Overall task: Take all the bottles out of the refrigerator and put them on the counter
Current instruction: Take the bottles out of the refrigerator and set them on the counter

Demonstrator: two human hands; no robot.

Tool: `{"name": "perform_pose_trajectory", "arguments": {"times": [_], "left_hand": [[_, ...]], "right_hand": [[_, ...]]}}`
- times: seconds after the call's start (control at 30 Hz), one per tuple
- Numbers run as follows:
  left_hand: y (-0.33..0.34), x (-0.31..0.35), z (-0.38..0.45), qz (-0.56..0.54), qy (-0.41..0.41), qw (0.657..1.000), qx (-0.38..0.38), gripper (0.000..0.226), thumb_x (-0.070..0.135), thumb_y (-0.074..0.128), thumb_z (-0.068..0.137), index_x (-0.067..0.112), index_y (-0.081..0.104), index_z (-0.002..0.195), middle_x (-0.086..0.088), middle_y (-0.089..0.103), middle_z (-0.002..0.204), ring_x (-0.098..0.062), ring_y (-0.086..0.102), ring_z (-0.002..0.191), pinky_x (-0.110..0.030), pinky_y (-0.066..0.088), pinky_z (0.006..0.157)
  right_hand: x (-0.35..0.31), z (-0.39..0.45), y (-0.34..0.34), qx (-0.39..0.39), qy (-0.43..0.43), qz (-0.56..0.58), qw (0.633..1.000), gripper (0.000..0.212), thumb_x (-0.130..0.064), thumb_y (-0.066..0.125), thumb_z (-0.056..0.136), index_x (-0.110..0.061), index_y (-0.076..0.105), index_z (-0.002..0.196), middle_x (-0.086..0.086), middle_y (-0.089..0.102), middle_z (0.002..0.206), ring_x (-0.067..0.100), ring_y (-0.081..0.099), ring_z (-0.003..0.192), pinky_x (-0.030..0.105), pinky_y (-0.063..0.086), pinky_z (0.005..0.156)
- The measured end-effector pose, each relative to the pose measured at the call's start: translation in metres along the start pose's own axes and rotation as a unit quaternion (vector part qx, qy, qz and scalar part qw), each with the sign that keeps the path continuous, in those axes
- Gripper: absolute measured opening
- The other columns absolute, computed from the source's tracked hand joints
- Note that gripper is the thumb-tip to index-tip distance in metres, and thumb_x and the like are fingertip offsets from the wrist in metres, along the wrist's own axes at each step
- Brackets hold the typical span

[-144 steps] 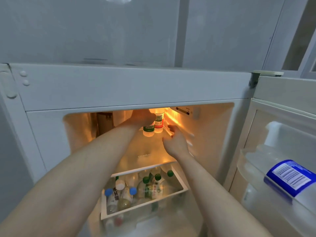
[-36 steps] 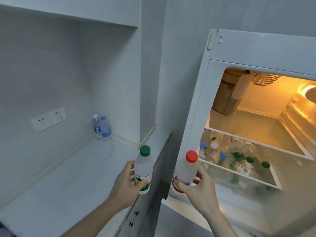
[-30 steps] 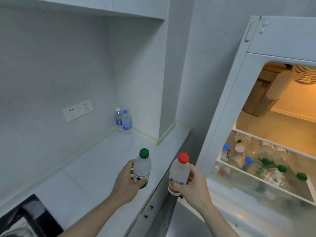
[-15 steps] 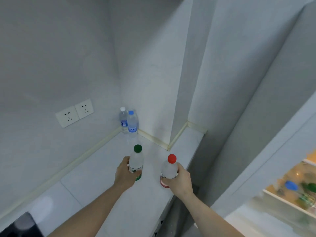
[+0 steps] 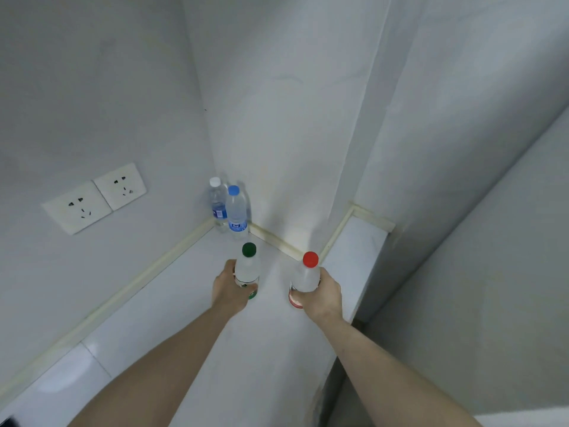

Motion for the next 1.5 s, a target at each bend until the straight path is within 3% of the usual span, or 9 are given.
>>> {"name": "perform_pose_trajectory", "arguments": {"times": [0.23,0.33,0.53,0.67,0.87,1.03,1.2,1.4,1.5], "left_hand": [[0.013,0.017,0.062,0.007,0.01,1.0,-0.002,0.067,0.023,0.086,0.076,0.024,0.047,0.132,0.006,0.059,0.111,-0.023,0.057,0.102,-0.029,0.046,0.073],[0.018,0.024,0.089,0.021,0.027,0.999,0.009,0.065,0.025,0.084,0.077,0.024,0.048,0.131,0.006,0.06,0.109,-0.022,0.057,0.098,-0.029,0.044,0.075],[0.023,0.038,0.128,0.028,0.053,0.998,0.038,0.055,0.028,0.087,0.07,0.025,0.057,0.117,0.004,0.064,0.109,-0.022,0.061,0.097,-0.035,0.05,0.081],[0.028,0.043,0.143,0.025,0.059,0.997,0.043,0.059,0.032,0.088,0.066,0.025,0.058,0.116,0.002,0.064,0.109,-0.024,0.062,0.098,-0.042,0.055,0.086],[0.03,0.049,0.155,0.036,0.067,0.996,0.055,0.053,0.03,0.086,0.071,0.023,0.058,0.115,0.005,0.064,0.106,-0.023,0.06,0.094,-0.039,0.053,0.083],[0.026,0.048,0.158,0.06,0.081,0.993,0.064,0.043,0.03,0.082,0.074,0.023,0.058,0.109,0.002,0.065,0.104,-0.027,0.062,0.092,-0.042,0.054,0.08],[0.022,0.053,0.163,0.104,0.098,0.987,0.067,0.051,0.03,0.086,0.075,0.02,0.058,0.115,0.001,0.068,0.107,-0.026,0.063,0.095,-0.038,0.054,0.079],[0.018,0.053,0.166,0.189,0.118,0.973,0.053,0.053,0.038,0.087,0.075,0.021,0.054,0.113,0.002,0.067,0.101,-0.025,0.067,0.093,-0.033,0.049,0.069],[0.011,0.055,0.161,0.208,0.122,0.969,0.043,0.057,0.036,0.088,0.075,0.019,0.053,0.118,0.0,0.068,0.107,-0.026,0.067,0.099,-0.038,0.056,0.078]], "right_hand": [[-0.027,0.057,0.036,0.01,-0.035,-0.008,0.999,0.035,-0.02,0.085,0.066,-0.033,0.058,0.084,-0.012,0.064,0.087,0.011,0.063,0.081,0.02,0.043,0.061],[-0.032,0.081,0.053,0.018,-0.042,-0.02,0.999,0.041,-0.023,0.088,0.063,-0.029,0.06,0.092,-0.007,0.058,0.1,0.015,0.061,0.088,0.019,0.041,0.065],[-0.045,0.118,0.073,0.029,-0.055,-0.031,0.998,0.047,-0.022,0.087,0.063,-0.024,0.063,0.103,-0.006,0.059,0.106,0.016,0.058,0.09,0.021,0.039,0.064],[-0.045,0.13,0.084,0.025,-0.053,-0.008,0.998,0.041,-0.02,0.082,0.061,-0.027,0.061,0.096,-0.01,0.066,0.094,0.015,0.064,0.085,0.021,0.041,0.06],[-0.043,0.14,0.092,0.029,-0.049,-0.004,0.998,0.037,-0.016,0.079,0.066,-0.024,0.059,0.097,-0.007,0.067,0.092,0.017,0.064,0.083,0.021,0.043,0.057],[-0.052,0.151,0.1,0.034,-0.067,-0.033,0.997,0.033,-0.014,0.077,0.07,-0.022,0.059,0.097,-0.005,0.066,0.097,0.021,0.063,0.087,0.027,0.045,0.066],[-0.057,0.159,0.105,0.034,-0.09,-0.065,0.993,0.051,-0.014,0.082,0.07,-0.019,0.058,0.114,-0.001,0.059,0.118,0.02,0.057,0.107,0.025,0.043,0.081],[-0.06,0.164,0.11,0.028,-0.092,-0.078,0.992,0.06,-0.012,0.085,0.068,-0.017,0.055,0.12,0.001,0.058,0.122,0.021,0.055,0.114,0.026,0.045,0.091],[-0.057,0.16,0.109,0.015,-0.077,-0.08,0.994,0.063,-0.015,0.087,0.067,-0.018,0.053,0.121,0.002,0.056,0.124,0.024,0.057,0.113,0.031,0.049,0.095]]}}
Point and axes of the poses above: each hand's wrist, its own z-axis towards the middle knuckle, its own y-axis out of the palm, x = y × z, the point moved 7 cm from there along z, towards the middle knuckle
